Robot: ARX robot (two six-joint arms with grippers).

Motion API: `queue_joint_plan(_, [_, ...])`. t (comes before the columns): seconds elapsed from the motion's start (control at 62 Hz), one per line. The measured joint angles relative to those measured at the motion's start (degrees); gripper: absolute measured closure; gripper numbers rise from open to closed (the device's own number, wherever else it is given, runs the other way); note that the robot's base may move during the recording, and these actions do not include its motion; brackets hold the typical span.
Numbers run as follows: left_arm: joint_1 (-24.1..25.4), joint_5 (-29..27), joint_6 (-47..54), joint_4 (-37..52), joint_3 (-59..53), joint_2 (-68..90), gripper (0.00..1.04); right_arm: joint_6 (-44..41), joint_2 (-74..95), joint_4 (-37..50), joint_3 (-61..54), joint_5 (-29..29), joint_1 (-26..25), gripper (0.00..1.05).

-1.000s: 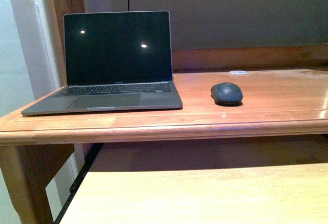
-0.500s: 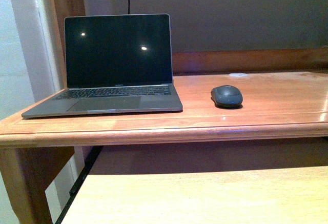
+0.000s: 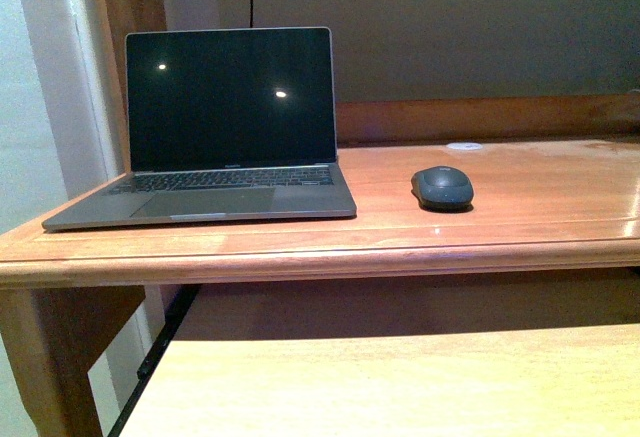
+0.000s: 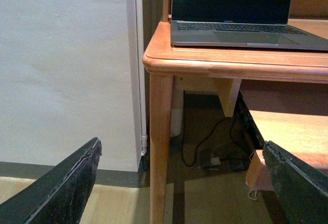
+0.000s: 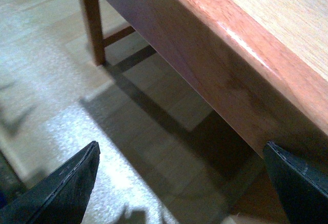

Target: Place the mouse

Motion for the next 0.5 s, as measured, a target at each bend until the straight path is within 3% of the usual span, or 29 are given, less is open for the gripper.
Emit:
queue_joint_plan(0.21, [0.00, 0.00, 0.00, 0.00, 0.00, 0.00, 0.08, 14.01, 12.72, 16.52, 6.19, 16.72, 9.68, 0.07])
queue_joint_plan(0.5, [0.00, 0.00, 0.00, 0.00, 0.00, 0.00, 0.08, 25.75, 25.07, 16.70, 21.29, 32.89, 15.12, 0.07])
